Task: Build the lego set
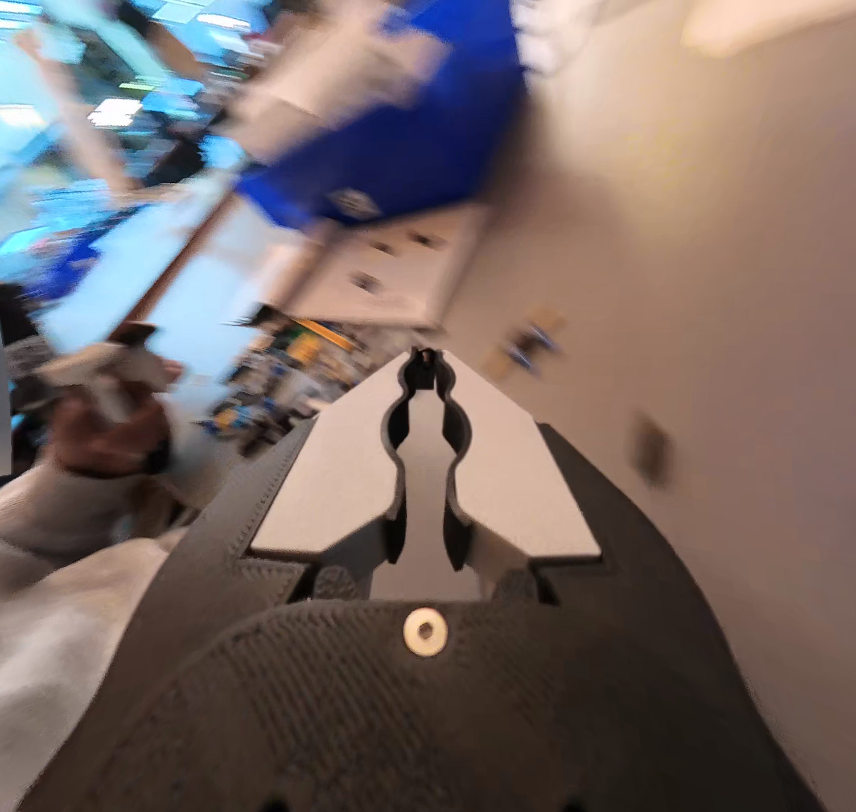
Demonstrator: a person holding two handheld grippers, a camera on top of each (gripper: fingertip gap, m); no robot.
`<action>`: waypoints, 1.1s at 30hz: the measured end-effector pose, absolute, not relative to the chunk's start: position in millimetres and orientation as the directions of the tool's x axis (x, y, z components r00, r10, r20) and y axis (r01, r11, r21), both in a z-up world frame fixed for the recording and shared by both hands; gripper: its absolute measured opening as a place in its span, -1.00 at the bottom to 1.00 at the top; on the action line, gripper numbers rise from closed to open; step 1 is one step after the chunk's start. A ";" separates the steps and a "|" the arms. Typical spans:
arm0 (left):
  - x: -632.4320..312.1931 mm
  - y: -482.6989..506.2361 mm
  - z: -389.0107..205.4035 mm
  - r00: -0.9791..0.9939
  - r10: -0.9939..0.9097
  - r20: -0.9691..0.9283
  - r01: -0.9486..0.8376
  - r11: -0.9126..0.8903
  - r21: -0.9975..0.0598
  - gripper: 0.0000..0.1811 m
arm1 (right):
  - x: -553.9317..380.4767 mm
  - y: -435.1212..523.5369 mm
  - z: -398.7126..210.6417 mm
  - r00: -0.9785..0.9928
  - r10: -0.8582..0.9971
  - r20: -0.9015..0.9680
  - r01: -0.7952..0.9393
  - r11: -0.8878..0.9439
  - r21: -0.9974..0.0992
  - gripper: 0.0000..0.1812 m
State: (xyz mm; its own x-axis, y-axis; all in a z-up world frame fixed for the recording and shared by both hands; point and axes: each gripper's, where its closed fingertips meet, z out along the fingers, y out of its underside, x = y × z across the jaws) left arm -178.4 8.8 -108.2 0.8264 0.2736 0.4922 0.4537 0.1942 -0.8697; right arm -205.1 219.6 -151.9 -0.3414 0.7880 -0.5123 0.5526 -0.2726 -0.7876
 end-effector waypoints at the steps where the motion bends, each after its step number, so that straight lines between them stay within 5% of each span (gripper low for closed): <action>1: -177.2 9.0 -107.9 0.827 0.271 0.492 0.454 0.195 -0.870 -0.72 | -198.4 232.6 -160.2 -0.287 0.806 -0.517 0.574 -0.287 -0.767 -0.94; 16: -160.7 15.2 -102.5 0.848 0.271 0.455 0.420 0.181 -0.889 -0.74 | -166.2 303.5 -200.7 -0.011 0.745 -0.667 0.633 -0.511 -0.582 -0.95; 27: -157.9 20.5 -103.9 0.851 0.273 0.449 0.416 0.170 -0.893 -0.75 | -170.1 322.4 -201.0 -0.007 0.818 -0.575 0.620 -0.447 -0.644 -0.77; 33: -158.2 23.5 -107.6 0.850 0.275 0.449 0.419 0.162 -0.893 -0.76 | -178.1 298.1 -173.1 -0.202 0.924 -0.325 0.548 -0.168 -0.820 -0.61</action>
